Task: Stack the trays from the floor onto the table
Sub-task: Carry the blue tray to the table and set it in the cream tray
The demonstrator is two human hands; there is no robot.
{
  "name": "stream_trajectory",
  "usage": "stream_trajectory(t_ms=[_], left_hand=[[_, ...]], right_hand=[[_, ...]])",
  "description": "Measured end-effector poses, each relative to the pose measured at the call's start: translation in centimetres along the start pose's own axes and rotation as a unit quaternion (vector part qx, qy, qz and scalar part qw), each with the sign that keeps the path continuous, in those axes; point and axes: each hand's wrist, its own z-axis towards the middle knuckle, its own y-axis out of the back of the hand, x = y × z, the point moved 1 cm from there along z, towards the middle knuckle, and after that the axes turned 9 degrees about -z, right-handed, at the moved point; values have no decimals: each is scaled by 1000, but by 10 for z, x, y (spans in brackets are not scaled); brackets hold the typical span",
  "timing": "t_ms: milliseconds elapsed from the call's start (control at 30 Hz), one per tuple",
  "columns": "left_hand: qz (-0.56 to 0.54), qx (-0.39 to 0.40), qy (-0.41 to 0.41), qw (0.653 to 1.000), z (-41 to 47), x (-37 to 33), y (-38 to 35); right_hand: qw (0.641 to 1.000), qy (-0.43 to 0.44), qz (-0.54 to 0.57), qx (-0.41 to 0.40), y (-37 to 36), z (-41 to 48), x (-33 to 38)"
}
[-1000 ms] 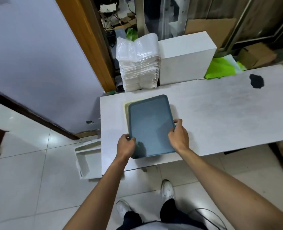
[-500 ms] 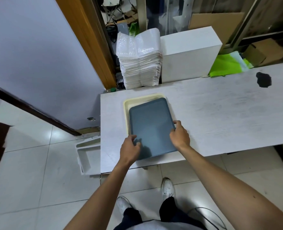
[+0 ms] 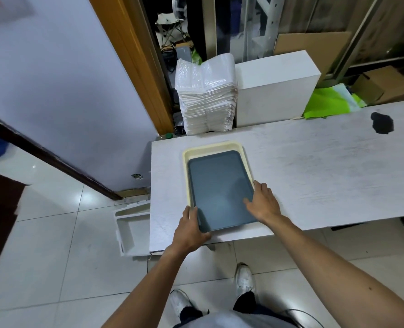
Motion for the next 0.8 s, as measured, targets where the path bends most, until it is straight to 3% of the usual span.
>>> stream_trajectory(t_ms=[233,533,800], left_hand=[[12,-29,-21,999,1,-1,-4],[-4,-57,-19,998,2,4,-2],[-46,-78,5,996,-2,16,3]], right_hand=[[993,79,-23,87,-7,-15,-15],[980,118,-129,92,-5,-14,-9],[983,108,-130,65,-11,-19,12]])
